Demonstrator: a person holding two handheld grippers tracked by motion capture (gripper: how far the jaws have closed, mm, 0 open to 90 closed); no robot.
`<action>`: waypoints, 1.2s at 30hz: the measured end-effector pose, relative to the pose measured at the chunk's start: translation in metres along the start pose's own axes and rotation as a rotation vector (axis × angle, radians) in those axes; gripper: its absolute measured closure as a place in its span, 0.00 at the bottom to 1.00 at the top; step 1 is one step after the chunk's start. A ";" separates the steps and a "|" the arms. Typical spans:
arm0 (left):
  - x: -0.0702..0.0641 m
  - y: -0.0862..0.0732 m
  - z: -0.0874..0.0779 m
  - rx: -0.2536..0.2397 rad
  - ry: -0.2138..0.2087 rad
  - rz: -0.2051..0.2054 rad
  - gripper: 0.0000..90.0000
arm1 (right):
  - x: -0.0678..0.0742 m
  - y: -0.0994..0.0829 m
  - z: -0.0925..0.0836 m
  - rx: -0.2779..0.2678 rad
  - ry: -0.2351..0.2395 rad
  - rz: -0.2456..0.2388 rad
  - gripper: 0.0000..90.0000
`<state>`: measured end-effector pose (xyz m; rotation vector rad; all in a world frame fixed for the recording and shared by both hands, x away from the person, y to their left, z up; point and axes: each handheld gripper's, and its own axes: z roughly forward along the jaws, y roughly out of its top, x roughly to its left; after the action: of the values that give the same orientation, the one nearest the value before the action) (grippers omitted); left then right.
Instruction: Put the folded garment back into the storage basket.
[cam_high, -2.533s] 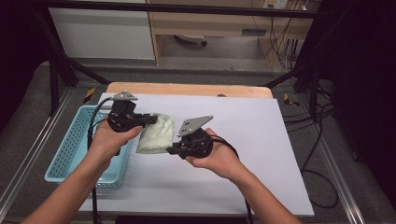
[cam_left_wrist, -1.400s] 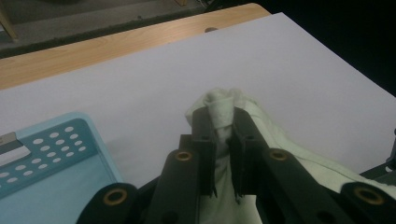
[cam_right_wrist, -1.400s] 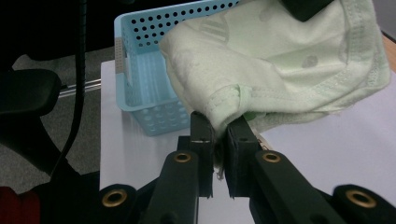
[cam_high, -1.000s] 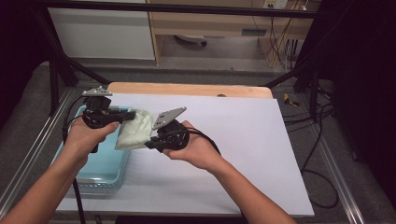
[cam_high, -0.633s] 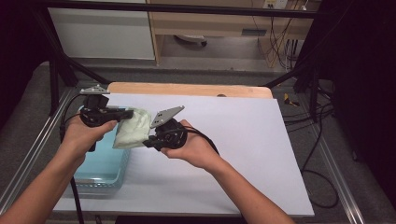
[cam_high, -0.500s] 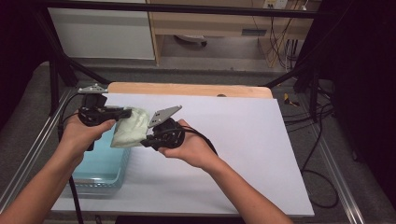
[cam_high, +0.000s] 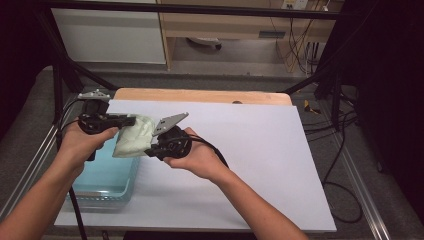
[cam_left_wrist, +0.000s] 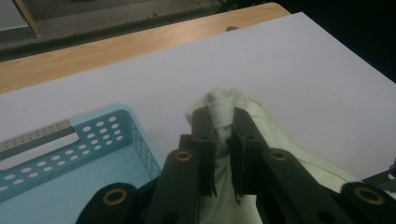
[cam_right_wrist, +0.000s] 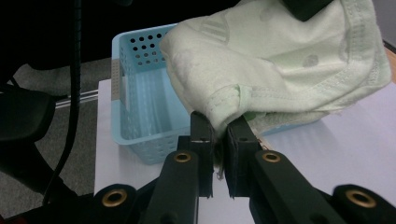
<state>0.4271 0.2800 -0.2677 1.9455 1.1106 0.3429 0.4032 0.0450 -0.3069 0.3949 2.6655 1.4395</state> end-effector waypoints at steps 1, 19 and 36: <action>0.001 0.000 0.000 0.002 0.001 -0.001 0.91 | 0.000 0.000 0.001 -0.001 0.001 0.000 0.93; 0.011 -0.003 -0.005 0.006 0.017 -0.013 0.91 | 0.000 0.004 0.015 -0.011 0.015 0.012 0.93; 0.019 -0.009 -0.007 0.013 0.028 -0.027 0.91 | 0.000 0.005 0.027 -0.015 0.026 0.018 0.93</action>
<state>0.4289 0.3014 -0.2735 1.9406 1.1590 0.3497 0.4097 0.0691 -0.3177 0.4026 2.6761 1.4785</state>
